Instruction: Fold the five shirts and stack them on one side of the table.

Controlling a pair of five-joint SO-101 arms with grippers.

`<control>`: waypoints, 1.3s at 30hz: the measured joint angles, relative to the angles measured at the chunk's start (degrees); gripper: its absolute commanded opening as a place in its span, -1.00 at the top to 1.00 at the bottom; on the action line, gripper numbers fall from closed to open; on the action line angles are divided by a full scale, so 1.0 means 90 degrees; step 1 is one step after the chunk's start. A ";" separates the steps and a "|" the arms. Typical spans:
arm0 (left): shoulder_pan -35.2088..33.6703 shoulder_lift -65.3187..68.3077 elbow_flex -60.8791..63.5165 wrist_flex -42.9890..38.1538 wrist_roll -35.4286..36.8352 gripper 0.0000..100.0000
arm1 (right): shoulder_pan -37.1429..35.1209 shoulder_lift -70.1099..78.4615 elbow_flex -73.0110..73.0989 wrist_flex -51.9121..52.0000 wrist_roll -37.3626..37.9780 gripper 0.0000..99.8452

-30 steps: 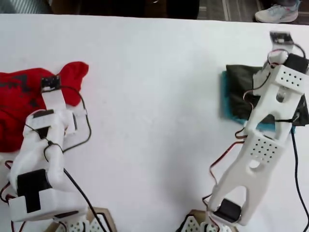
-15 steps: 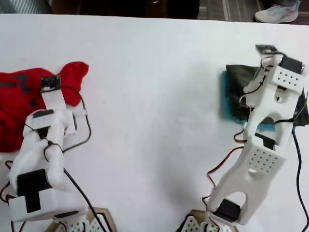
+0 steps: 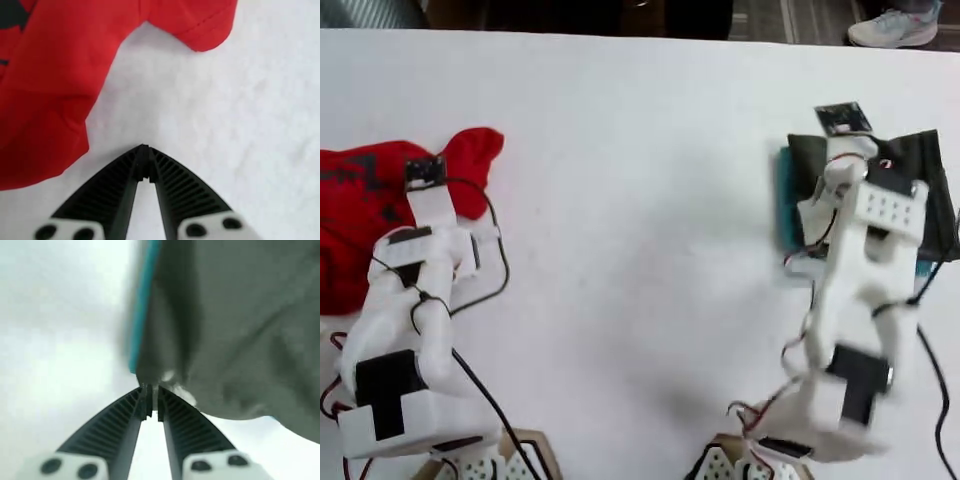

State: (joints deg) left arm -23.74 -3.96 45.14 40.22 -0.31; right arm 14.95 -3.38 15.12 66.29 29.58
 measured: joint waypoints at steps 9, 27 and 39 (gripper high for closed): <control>-0.0049 0.0000 0.0000 0.0000 0.0000 0.95 | -0.1153 -0.3536 0.3087 -0.1074 -0.0352 0.94; -0.2774 0.0020 -0.4259 0.3810 -0.1416 0.47 | -0.3155 -0.3741 0.6408 -0.4298 -0.1758 0.47; -0.3057 0.1534 -0.4796 0.2803 -0.1641 0.47 | -0.3419 -0.3741 0.6457 -0.4464 -0.1758 0.47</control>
State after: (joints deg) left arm -51.25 9.85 1.98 65.45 -15.08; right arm -15.82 -37.05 73.23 26.11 13.76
